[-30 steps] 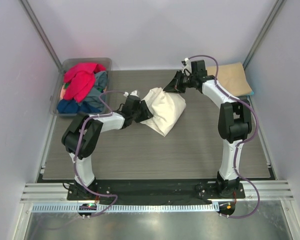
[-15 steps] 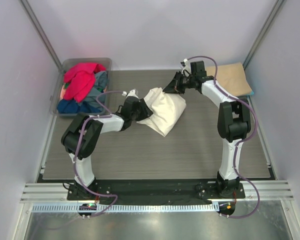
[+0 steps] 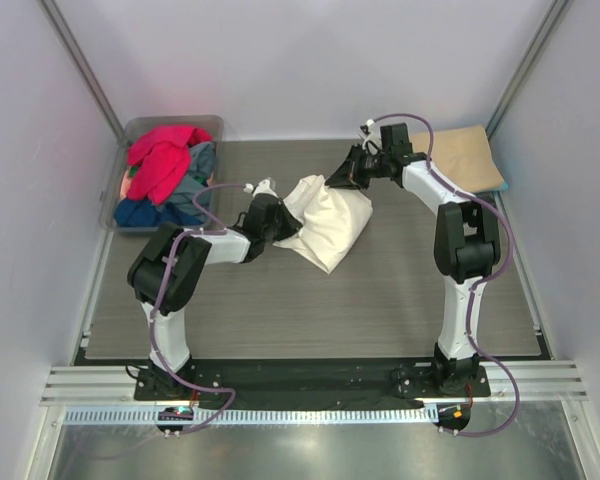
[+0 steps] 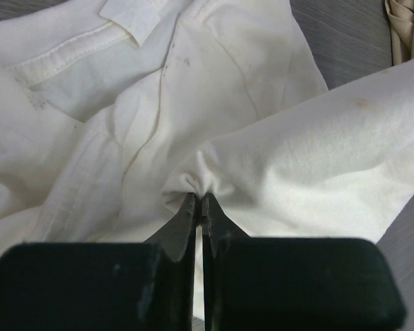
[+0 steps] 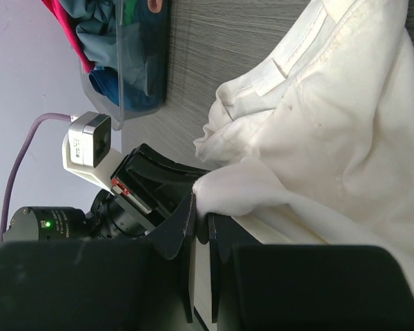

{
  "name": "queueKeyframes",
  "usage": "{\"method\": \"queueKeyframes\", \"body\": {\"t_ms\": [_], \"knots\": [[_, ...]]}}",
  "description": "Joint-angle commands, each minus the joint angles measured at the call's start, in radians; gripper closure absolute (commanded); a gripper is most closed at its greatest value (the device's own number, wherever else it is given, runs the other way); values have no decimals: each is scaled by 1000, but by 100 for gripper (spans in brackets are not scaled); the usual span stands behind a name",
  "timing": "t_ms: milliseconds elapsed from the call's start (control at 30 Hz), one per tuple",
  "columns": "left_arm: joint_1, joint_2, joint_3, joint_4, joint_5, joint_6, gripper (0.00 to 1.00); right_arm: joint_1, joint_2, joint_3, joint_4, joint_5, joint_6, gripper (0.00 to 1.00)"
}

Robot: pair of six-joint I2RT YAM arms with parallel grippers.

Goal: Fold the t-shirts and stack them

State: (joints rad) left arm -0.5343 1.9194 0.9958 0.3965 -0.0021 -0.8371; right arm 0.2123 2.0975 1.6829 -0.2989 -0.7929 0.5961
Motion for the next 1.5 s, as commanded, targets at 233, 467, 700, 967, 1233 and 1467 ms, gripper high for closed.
{"method": "queueKeyframes", "body": {"t_ms": [233, 467, 700, 967, 1233, 1467], "knots": [[0, -285, 49, -387, -147, -51, 100, -16, -21, 23, 6, -43, -16, 99], [0, -421, 46, -512, -197, -48, 100, -13, 24, 113, -40, -55, -5, 99], [5, -450, 124, -585, -257, 27, 100, 16, 97, 247, -68, -52, 13, 99], [97, -346, 248, -604, -179, 124, 100, 27, 249, 452, -74, -46, 51, 99], [190, -107, 380, -579, -105, 173, 100, 25, 445, 630, -72, -39, 91, 99], [264, 165, 679, -682, -91, 227, 94, 24, 581, 796, -2, -46, 145, 20]]}}
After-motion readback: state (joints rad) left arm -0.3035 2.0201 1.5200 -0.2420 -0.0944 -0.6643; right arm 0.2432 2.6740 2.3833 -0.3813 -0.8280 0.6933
